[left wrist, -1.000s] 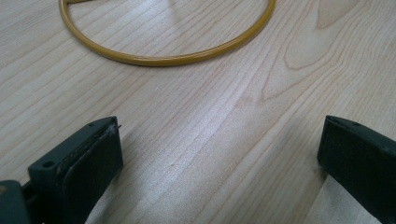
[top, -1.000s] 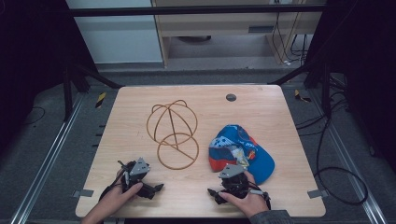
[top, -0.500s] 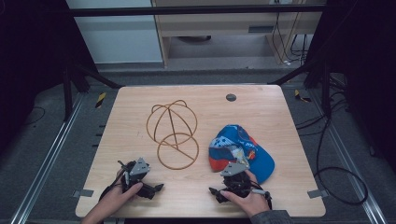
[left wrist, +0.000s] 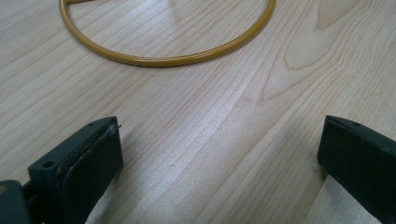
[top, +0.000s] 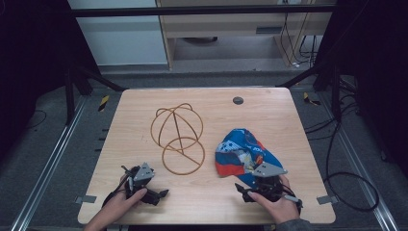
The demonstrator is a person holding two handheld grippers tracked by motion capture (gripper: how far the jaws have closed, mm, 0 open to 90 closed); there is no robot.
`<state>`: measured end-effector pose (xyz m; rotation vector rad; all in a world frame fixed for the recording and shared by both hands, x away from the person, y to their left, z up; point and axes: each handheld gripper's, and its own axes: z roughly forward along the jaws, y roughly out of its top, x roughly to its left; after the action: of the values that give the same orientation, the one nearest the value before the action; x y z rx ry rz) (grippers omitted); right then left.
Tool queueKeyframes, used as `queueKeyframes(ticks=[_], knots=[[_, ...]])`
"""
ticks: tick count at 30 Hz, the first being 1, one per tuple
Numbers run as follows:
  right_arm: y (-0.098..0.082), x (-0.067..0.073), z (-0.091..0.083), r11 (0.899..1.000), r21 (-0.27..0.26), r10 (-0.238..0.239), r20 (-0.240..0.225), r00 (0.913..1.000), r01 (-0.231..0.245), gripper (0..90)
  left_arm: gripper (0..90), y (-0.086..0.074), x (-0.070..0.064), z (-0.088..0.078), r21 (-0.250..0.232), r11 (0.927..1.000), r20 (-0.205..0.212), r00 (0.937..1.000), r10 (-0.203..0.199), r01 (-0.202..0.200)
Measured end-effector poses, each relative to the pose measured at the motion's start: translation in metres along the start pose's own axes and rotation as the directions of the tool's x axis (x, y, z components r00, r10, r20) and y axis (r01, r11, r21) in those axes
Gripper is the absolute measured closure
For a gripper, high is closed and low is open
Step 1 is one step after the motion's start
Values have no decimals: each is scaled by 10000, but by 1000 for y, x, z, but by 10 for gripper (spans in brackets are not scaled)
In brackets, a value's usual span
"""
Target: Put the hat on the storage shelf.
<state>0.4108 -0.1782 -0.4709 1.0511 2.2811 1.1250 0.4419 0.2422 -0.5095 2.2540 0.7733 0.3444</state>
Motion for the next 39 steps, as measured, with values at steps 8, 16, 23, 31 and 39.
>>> queueKeyframes(ticks=[8,16,23,31,39], knots=[[9,-26,-23,9991,431,8,608,9982,-35,97,0,0,0,0,-31,10000,2,10000,-39,39],[24,-41,-28,9882,1513,-370,834,9958,241,124,0,0,0,0,-17,10000,6,10000,-14,14],[46,-51,-26,9671,2483,-748,671,9949,560,139,0,0,0,0,-13,10000,6,10000,-12,12],[73,-56,-23,9527,2928,-937,303,9951,809,158,0,0,0,0,-14,10000,6,10000,-15,15],[86,-60,-13,9418,3230,-983,3,9952,929,189,0,0,0,0,-12,10000,8,10000,-11,11]])
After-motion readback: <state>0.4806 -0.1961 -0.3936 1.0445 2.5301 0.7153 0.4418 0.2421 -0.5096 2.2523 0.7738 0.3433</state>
